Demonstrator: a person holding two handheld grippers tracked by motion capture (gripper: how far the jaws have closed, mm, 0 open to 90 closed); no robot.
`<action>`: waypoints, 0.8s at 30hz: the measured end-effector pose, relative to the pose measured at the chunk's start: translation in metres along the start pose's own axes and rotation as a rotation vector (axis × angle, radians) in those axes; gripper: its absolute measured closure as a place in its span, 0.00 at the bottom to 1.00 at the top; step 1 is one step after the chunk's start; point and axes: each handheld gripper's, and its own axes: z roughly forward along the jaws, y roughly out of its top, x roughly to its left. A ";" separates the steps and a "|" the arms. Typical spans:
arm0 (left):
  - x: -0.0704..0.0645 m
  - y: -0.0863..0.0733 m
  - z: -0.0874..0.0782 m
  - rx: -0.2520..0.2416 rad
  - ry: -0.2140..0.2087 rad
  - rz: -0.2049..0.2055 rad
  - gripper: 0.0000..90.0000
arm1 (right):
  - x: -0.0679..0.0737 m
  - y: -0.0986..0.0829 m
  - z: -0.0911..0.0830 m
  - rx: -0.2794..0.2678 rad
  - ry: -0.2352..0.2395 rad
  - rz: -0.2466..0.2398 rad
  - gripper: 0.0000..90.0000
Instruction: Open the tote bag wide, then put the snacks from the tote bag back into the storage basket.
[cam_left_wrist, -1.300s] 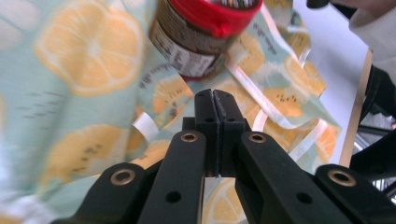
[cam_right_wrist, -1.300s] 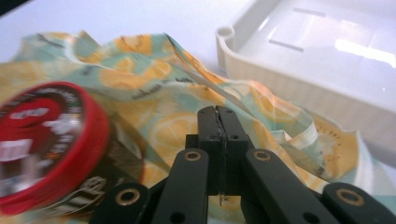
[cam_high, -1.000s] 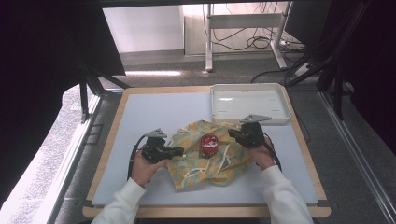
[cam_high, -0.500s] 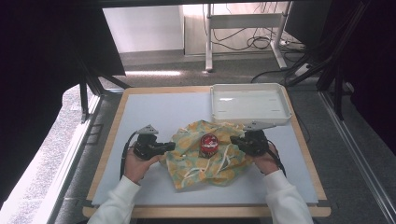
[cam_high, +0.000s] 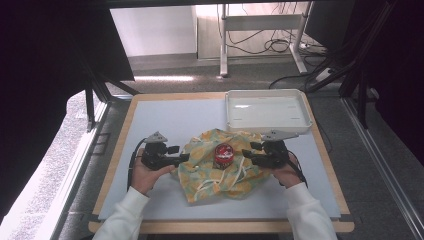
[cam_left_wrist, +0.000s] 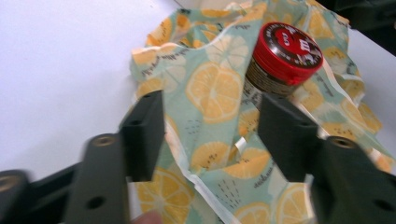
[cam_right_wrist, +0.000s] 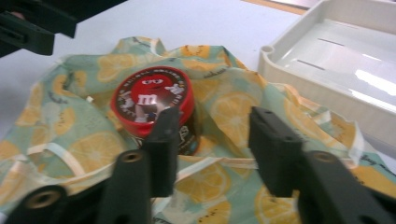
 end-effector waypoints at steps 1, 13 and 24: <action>0.001 0.000 -0.001 -0.005 0.005 -0.004 0.39 | 0.001 0.000 0.000 0.005 0.006 0.000 0.50; 0.002 -0.001 0.000 0.017 0.032 0.008 0.34 | 0.008 0.005 0.005 0.067 0.009 -0.019 0.35; 0.006 -0.004 0.000 0.020 0.053 -0.018 0.33 | 0.020 0.010 0.018 0.122 0.027 -0.045 0.26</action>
